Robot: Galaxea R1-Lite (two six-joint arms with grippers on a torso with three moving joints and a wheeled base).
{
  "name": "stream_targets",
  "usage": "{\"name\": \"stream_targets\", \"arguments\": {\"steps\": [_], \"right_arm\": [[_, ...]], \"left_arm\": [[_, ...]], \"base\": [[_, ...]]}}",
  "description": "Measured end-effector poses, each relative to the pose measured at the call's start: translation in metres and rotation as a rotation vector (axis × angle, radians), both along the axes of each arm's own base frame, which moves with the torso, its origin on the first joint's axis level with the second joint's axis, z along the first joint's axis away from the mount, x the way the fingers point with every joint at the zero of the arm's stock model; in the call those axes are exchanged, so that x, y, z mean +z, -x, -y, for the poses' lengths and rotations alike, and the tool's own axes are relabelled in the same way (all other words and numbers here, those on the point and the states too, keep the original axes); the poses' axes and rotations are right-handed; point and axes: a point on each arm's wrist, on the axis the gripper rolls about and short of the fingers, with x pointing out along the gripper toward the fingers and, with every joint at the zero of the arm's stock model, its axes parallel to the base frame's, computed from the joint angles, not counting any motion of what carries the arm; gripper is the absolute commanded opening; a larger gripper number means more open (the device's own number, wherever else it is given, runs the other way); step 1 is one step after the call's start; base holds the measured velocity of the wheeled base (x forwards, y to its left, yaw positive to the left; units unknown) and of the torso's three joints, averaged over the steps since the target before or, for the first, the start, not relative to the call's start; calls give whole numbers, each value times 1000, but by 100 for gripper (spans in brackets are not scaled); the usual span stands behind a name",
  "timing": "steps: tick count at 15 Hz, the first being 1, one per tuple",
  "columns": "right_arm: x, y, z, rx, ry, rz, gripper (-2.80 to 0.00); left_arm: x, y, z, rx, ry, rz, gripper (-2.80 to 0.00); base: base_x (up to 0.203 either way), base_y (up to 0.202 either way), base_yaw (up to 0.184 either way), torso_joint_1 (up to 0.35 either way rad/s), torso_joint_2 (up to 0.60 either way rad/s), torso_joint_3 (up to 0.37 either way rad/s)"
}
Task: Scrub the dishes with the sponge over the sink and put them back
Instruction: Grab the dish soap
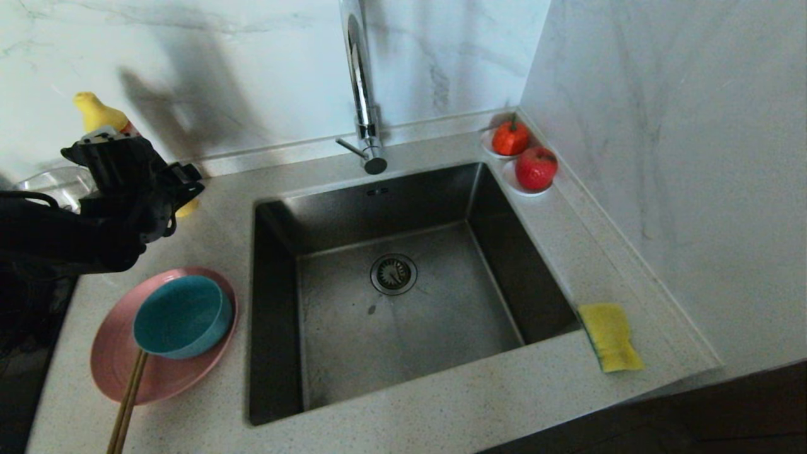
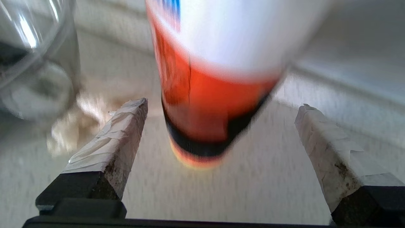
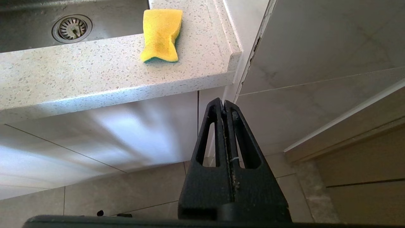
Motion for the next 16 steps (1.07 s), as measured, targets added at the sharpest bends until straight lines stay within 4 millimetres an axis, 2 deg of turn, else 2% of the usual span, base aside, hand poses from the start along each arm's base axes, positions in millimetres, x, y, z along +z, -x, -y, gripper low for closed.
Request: {"name": "stream_targets", "arguments": {"steps": [3, 9, 16], "right_arm": [[0, 0, 0, 0, 0, 0, -280], [0, 0, 0, 0, 0, 0, -280], [0, 0, 0, 0, 0, 0, -280]], "left_arm": [[1, -10, -2, 1, -18, 11, 0], [-13, -31, -5, 4, -40, 2, 0], [-15, -44, -6, 5, -67, 24, 0]], "base": [[0, 0, 0, 0, 0, 0], [0, 0, 0, 0, 0, 0], [0, 0, 0, 0, 0, 0]]}}
